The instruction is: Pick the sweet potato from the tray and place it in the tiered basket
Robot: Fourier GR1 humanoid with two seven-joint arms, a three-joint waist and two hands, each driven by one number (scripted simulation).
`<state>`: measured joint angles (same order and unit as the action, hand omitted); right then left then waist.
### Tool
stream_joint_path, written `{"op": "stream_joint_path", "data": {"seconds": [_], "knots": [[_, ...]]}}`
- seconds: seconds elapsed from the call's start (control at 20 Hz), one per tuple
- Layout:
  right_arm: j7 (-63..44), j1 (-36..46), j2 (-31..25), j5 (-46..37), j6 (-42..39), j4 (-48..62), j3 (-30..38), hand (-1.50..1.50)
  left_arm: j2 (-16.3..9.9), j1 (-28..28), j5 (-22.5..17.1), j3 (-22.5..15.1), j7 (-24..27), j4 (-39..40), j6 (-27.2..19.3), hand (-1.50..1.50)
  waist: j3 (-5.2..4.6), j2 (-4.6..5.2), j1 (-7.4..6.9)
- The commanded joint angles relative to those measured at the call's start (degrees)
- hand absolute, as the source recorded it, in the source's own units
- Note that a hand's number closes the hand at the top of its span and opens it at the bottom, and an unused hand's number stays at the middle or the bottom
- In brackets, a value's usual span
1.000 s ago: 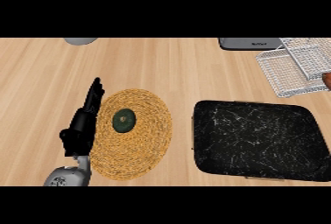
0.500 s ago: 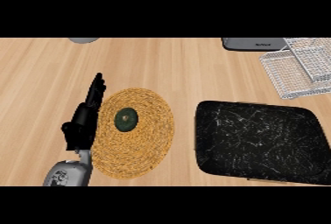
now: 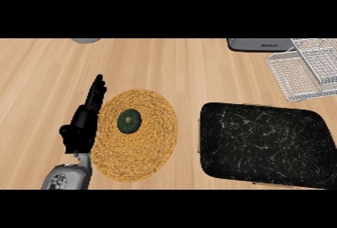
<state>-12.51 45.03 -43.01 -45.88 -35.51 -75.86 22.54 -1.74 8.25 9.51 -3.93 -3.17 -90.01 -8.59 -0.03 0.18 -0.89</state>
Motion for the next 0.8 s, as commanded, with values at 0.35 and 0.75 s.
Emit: {"op": "stream_joint_path", "data": {"seconds": [0.35, 0.75], "knots": [[13.89, 8.19, -5.31, -10.1, 18.46, 28.91, -5.87, 1.5, 1.69, 1.18, 1.2, -1.73, 0.82, 1.32, -1.25, 0.0, 0.08, 0.58, -1.17], [9.28, 11.03, -1.74, -5.23, 21.58, 40.83, 1.77, -1.5, -0.93, -1.33, -0.74, -0.06, 0.13, -1.63, 0.9, 0.0, 0.11, 0.29, -1.04]]}}
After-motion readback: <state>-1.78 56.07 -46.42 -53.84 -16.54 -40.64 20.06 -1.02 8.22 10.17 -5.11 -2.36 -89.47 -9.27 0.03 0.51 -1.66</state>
